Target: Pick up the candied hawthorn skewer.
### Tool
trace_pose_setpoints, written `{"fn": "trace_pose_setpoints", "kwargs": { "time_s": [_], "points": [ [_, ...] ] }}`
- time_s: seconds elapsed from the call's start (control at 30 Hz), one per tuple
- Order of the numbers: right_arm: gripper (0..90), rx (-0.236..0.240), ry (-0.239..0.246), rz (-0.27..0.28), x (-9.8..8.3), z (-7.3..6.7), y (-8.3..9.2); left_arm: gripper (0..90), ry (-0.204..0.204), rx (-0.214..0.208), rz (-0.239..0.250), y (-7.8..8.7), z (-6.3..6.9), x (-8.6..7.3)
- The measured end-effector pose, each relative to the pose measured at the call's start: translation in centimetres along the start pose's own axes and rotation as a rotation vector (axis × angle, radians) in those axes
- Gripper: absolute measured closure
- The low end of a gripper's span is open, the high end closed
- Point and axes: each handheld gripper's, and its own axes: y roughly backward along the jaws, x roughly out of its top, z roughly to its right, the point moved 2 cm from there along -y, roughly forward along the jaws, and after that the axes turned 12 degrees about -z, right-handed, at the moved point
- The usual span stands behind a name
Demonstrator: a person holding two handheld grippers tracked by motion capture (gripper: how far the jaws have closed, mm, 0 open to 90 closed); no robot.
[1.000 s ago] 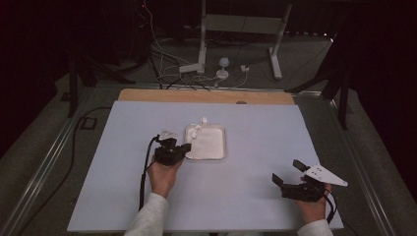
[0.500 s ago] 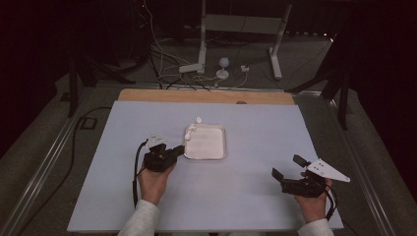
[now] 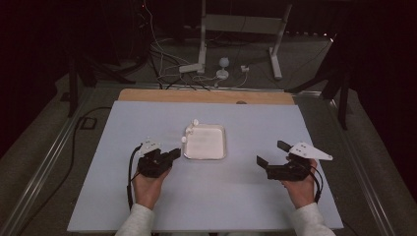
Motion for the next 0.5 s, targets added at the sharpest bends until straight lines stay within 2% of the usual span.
{"fn": "trace_pose_setpoints", "kwargs": {
  "time_s": [0.23,0.5],
  "points": [
    [0.0,0.030,0.023,0.009,2.3,-0.5,-1.2,89.6,-0.025,-0.003,0.015,0.0,0.5,-0.1],
    [0.0,0.072,0.018,0.019,5.3,-1.3,-2.8,89.6,-0.039,-0.005,0.042,0.3,0.8,0.0]
  ]
}}
